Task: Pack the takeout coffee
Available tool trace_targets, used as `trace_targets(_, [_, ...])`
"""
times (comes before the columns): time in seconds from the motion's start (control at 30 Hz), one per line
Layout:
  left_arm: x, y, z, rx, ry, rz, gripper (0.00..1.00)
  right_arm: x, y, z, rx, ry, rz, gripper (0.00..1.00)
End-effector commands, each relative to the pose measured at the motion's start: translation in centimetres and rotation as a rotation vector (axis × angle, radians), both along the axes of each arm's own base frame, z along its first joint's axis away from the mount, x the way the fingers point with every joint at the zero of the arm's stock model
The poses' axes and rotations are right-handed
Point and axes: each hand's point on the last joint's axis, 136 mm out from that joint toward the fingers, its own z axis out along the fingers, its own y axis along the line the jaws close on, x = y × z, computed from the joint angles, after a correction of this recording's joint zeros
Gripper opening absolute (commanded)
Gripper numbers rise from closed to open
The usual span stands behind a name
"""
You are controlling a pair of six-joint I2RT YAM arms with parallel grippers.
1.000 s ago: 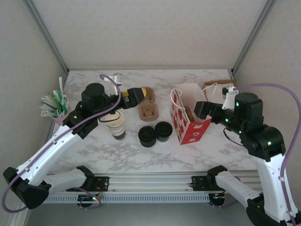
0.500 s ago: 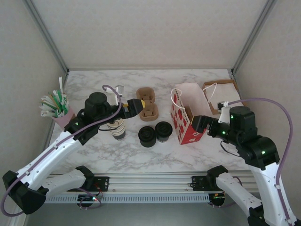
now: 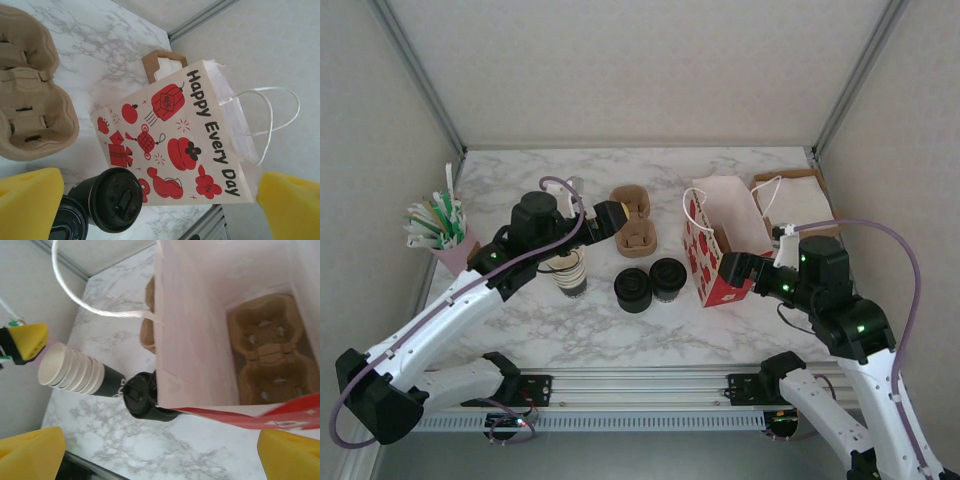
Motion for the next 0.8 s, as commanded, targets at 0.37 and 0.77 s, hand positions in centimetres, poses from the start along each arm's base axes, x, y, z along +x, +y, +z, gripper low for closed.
trace_targets(0.37, [1.1,2.8,2.0,0.091,-0.158,0.076,1.00,-0.7,5.7,3.5,0.175,-0.033,0.256,0.99])
trace_targets(0.77, [1.6,5.3,-1.2,0.102,-0.074,0.099,1.00,-0.4,12.5,1.8,-0.181,-0.037,0.389,0.99])
